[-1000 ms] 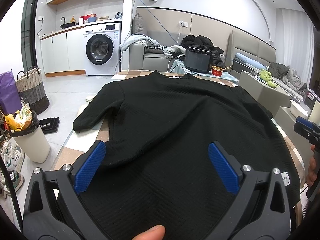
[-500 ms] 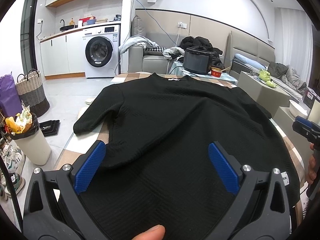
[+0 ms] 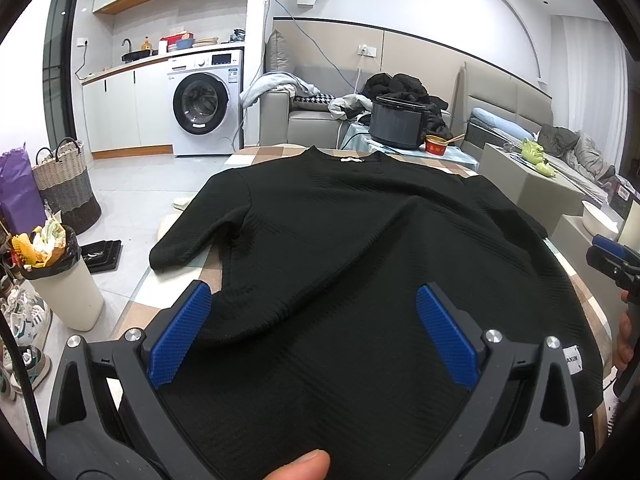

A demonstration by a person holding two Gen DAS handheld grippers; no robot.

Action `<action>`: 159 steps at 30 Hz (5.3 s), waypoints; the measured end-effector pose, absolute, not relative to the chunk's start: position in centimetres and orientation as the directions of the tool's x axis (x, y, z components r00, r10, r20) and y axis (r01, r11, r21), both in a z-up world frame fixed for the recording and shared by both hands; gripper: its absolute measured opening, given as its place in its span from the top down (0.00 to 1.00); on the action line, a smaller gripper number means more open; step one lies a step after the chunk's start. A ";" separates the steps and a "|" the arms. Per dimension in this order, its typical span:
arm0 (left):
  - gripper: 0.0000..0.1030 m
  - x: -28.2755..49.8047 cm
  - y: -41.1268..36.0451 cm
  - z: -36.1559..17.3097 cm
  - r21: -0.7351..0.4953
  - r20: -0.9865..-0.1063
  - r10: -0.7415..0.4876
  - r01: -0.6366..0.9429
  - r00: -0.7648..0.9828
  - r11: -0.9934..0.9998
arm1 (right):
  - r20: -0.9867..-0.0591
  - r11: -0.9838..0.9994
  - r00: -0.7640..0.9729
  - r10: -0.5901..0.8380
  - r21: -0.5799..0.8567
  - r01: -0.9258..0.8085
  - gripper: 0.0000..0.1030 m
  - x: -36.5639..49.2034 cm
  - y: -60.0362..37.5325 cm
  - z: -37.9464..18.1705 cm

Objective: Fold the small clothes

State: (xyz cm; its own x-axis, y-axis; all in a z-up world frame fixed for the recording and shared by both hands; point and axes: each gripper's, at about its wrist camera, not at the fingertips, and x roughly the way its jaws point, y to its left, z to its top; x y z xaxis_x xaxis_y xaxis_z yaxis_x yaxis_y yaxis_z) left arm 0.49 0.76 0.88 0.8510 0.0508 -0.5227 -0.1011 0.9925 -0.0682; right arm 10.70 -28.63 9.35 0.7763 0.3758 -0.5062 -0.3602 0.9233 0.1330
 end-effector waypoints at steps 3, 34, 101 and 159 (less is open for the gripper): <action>0.01 1.0 1.0 1.1 -0.063 -0.522 0.058 -0.106 0.851 0.992 | -0.507 0.924 0.777 0.374 0.131 -0.359 0.00 10.9 -28.7 9.3; 0.01 10.7 6.0 2.5 -0.123 -0.585 0.036 -0.132 0.810 0.984 | -0.661 0.933 0.693 0.286 0.358 -0.043 0.00 19.7 -34.6 8.0; 0.11 18.0 11.3 -1.3 -0.175 -0.667 0.084 -0.266 0.740 0.948 | -0.830 0.953 0.470 0.301 0.278 -0.119 0.52 37.3 -32.0 4.3; 0.29 30.4 5.1 0.5 -0.171 -0.694 -0.137 0.024 0.707 0.985 | -0.805 0.947 0.522 0.282 0.320 -0.018 0.78 31.6 -35.3 4.5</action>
